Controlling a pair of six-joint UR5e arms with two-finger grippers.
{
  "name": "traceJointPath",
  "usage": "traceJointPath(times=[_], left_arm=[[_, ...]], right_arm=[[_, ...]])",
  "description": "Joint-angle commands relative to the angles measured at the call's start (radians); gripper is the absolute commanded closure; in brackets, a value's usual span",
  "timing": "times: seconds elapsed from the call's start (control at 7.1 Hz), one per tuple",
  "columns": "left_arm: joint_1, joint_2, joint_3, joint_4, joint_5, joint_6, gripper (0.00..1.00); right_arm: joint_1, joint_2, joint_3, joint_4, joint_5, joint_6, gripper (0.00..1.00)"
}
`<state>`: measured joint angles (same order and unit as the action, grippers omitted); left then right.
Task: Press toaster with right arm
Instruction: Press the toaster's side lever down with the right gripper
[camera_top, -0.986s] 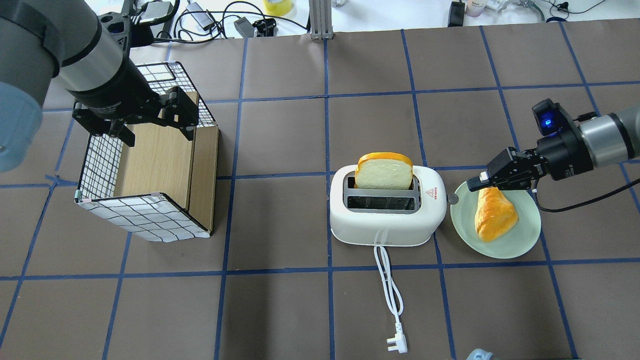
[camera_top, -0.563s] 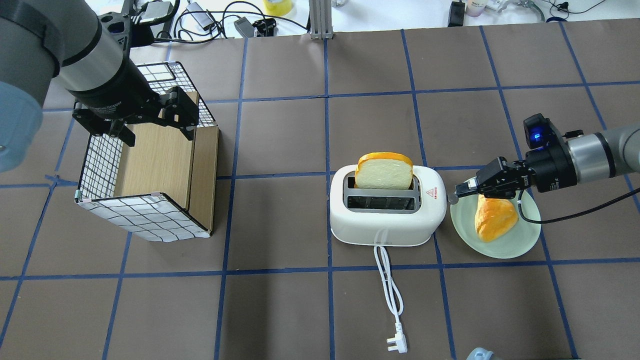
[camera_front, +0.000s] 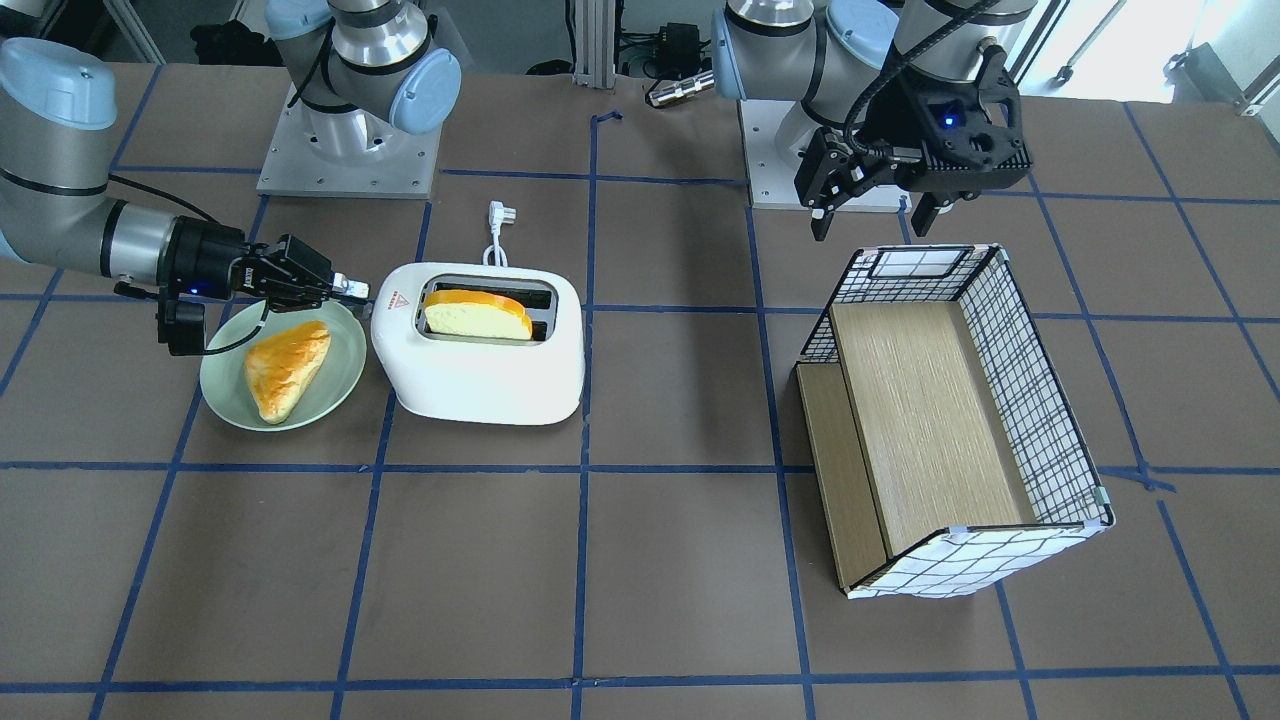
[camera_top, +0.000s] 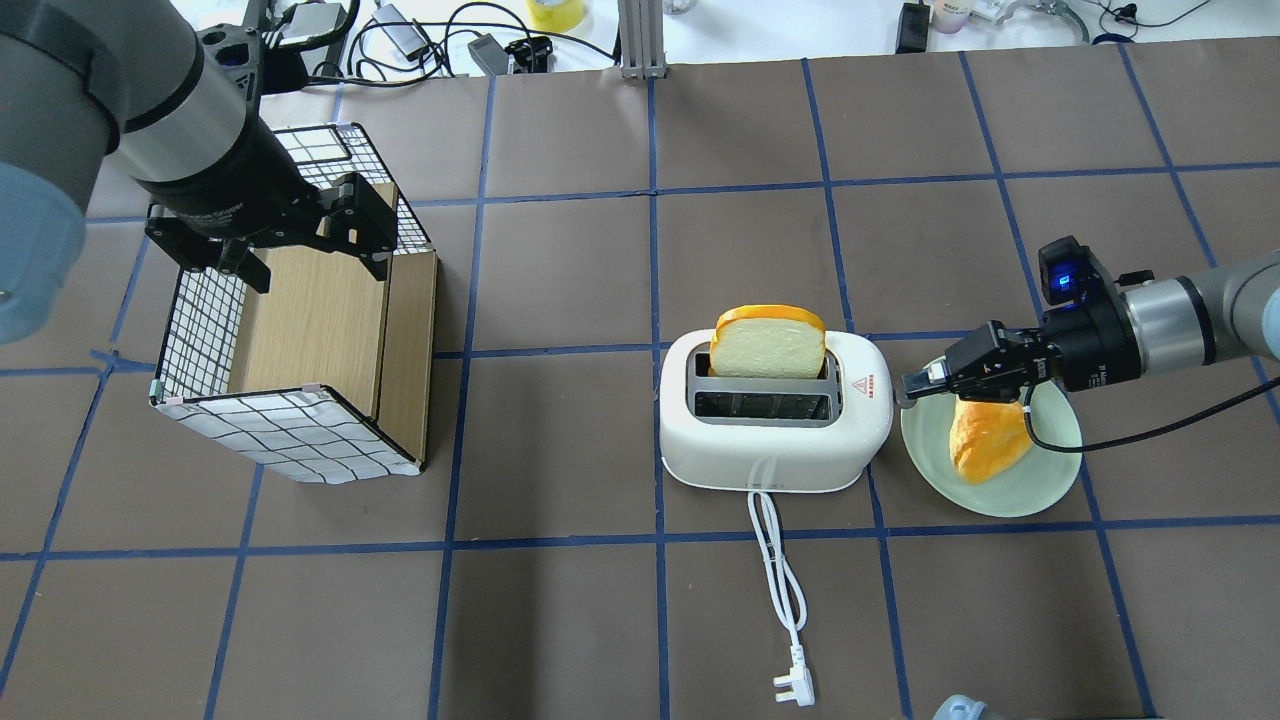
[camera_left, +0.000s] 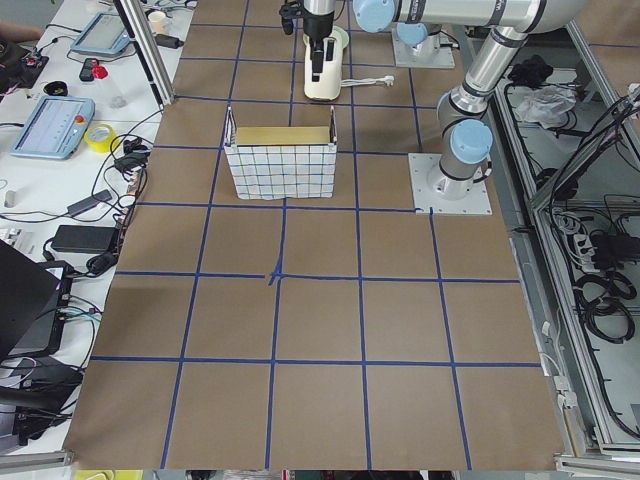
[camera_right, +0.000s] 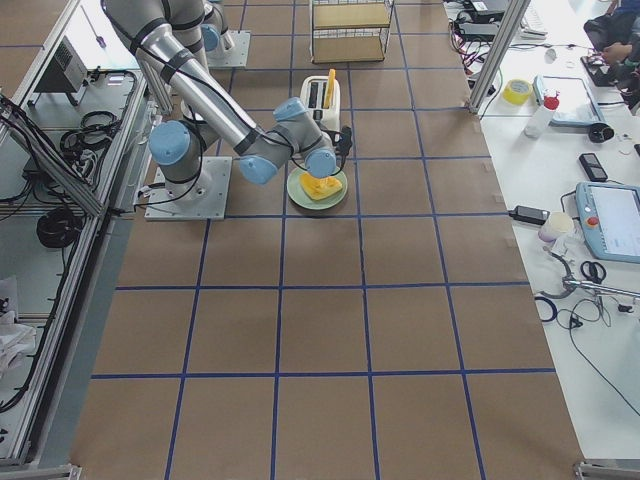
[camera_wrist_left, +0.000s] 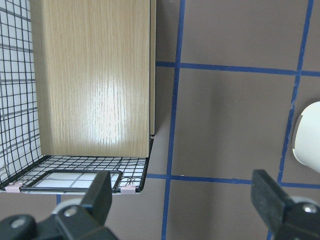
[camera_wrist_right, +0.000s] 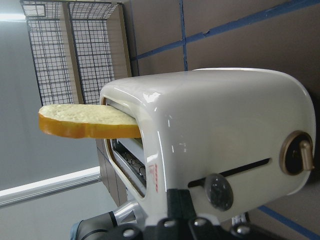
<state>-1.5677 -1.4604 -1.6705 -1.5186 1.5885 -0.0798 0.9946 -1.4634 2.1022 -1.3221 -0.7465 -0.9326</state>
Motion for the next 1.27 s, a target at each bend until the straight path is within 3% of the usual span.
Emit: traceJointPath(times=[0.0,1.13], left_arm=[[0.000,0.000,0.000,0.000,-0.001,0.000,0.00],[0.000,0.000,0.000,0.000,-0.001,0.000,0.00]], right_arm=[[-0.001,0.012,0.005,-0.002,-0.004,0.000,1.00],[-0.001,0.046,0.007,-0.026,-0.011,0.001,1.00]])
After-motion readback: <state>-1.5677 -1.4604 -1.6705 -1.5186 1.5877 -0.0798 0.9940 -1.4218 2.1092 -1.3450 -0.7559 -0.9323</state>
